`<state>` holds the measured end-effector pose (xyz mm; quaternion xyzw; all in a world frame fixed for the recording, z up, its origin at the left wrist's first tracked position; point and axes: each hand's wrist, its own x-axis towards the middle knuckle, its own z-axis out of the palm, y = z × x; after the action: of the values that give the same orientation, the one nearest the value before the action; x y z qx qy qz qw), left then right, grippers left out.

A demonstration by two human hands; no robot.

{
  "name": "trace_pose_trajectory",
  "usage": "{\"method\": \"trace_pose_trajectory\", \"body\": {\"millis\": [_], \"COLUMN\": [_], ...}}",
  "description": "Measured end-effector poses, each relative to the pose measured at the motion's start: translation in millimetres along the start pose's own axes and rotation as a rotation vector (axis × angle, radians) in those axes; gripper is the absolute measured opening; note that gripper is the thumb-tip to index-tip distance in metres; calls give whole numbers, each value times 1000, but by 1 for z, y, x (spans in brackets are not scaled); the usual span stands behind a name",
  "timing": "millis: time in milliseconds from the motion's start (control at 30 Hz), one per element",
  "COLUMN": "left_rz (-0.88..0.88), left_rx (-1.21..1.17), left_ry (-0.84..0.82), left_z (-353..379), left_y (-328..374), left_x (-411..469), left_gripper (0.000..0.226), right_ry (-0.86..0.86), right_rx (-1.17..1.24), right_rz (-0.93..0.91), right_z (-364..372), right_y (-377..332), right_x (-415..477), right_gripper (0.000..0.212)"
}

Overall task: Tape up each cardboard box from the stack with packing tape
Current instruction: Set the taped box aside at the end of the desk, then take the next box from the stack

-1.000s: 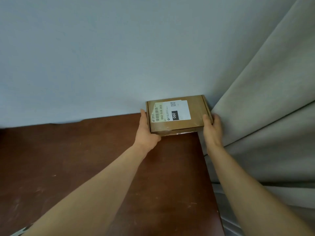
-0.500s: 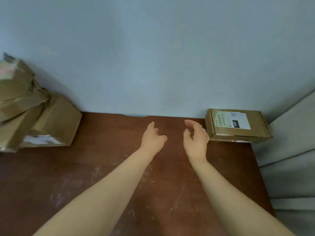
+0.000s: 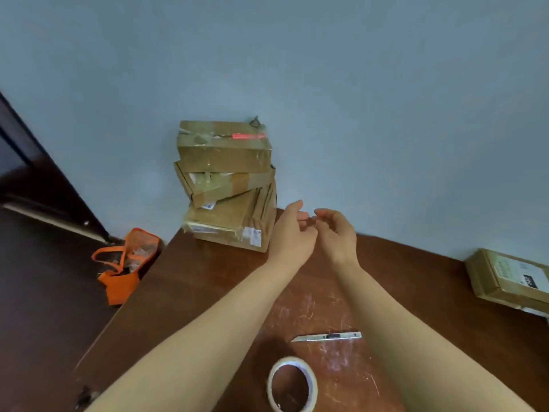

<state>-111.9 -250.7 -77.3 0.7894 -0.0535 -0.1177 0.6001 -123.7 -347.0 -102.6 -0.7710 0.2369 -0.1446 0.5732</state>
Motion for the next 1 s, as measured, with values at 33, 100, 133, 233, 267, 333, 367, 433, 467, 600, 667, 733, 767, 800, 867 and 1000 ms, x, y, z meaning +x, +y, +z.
{"method": "trace_pose_trajectory", "body": {"millis": [33,100,133,233,267,333,367,433,467,600,667,733,767,800,867,1000], "left_rz": [0,20,34,39,43,44,39,11,-13,-99,-156,-202,-217,-232,-268,-304], "left_rx": [-22,-61,-70,-79,-82,-79,-66,-38,-39,-122,-108,-65,-67,-82,-114,-145], "left_ry": [28,109,160,288,325,394,428,500,533,602,577,557,544,532,511,481], "left_z": [-11,-31,-41,-69,-78,-96,-104,-121,-129,-153,-160,-162,-162,-162,-164,-172], "left_y": [0,-3,-4,-3,-2,1,2,5,7,18,20,20,19,19,19,20], "left_x": [-3,-6,-7,-10,-9,-4,-1,9,14,39,54,68,74,80,92,113], "left_gripper": [54,49,47,46,46,47,48,50,50,31,49,70,74,77,82,83], "right_ry": [-7,-21,-29,-52,-63,-76,-77,-84,-93,-189,-259,-312,-330,-338,-331,-321], "right_rx": [18,42,50,72,71,60,51,31,19,-18,-16,-17,-7,2,-13,36], "right_rz": [5,14,17,13,7,-15,-32,-59,-63,-77,-70,-74,-76,-59,-50,-29], "right_z": [8,23,29,41,44,48,51,55,58,66,72,78,83,87,96,104], "right_y": [-7,-20,-25,-37,-41,-51,-57,-68,-73,-83,-84,-85,-83,-82,-81,-83], "right_x": [-1,1,3,8,11,19,26,40,47,79,96,107,112,115,120,124], "right_gripper": [22,19,18,20,22,27,29,31,31,40,46,45,39,27,25,38]}}
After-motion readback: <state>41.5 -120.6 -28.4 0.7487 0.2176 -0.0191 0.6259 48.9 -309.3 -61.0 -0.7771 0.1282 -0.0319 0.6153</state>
